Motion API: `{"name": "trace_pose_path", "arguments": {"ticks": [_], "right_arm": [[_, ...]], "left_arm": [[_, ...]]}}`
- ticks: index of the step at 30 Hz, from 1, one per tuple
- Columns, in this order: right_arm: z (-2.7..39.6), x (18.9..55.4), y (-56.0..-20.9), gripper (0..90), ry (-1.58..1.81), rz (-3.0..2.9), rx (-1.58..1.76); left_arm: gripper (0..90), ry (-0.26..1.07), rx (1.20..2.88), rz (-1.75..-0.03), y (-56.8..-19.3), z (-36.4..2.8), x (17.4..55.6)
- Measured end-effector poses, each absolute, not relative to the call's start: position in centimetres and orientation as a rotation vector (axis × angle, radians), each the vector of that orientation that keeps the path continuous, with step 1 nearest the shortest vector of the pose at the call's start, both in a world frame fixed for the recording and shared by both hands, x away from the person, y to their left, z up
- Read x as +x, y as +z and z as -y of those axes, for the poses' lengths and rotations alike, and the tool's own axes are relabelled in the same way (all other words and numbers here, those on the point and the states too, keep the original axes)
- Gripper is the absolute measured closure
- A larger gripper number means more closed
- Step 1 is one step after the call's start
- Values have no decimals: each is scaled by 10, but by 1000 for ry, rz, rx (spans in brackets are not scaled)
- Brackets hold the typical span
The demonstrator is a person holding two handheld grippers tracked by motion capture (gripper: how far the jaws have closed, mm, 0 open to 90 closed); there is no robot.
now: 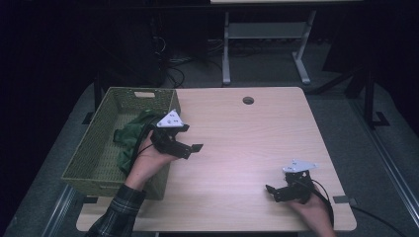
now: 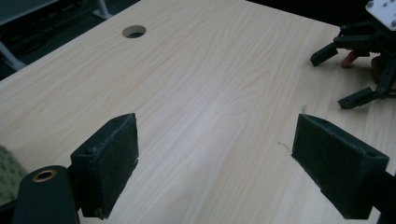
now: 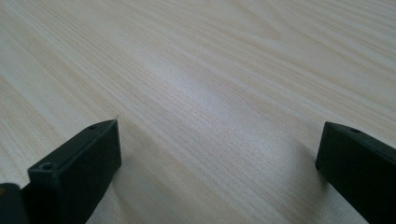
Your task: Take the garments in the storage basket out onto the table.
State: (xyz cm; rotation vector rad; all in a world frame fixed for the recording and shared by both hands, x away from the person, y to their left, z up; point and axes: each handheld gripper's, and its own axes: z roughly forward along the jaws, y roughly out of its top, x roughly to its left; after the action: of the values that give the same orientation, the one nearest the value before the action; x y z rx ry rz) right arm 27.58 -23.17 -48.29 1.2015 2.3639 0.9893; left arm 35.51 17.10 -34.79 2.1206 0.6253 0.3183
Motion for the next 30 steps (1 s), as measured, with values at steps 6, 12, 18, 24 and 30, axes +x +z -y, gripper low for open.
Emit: {"name": "trace_pose_path", "arguments": {"ticks": [6,12,18,24,30], "right_arm": [[232,276,-483,0,987,-2361,1204],[231,276,-483,0,986,-2360,1206],[231,276,-483,0,986,-2360,1206],[231,276,-483,0,986,-2360,1206],[231,276,-483,0,986,-2360,1206]], "left_arm": [[141,331,2112,-672,-346,-190,359],[142,355,2108,-707,-341,-207,362],[141,377,2107,-740,-341,-222,365],[141,396,2128,-780,-341,-237,370],[142,421,2136,-813,-343,-253,375]]}}
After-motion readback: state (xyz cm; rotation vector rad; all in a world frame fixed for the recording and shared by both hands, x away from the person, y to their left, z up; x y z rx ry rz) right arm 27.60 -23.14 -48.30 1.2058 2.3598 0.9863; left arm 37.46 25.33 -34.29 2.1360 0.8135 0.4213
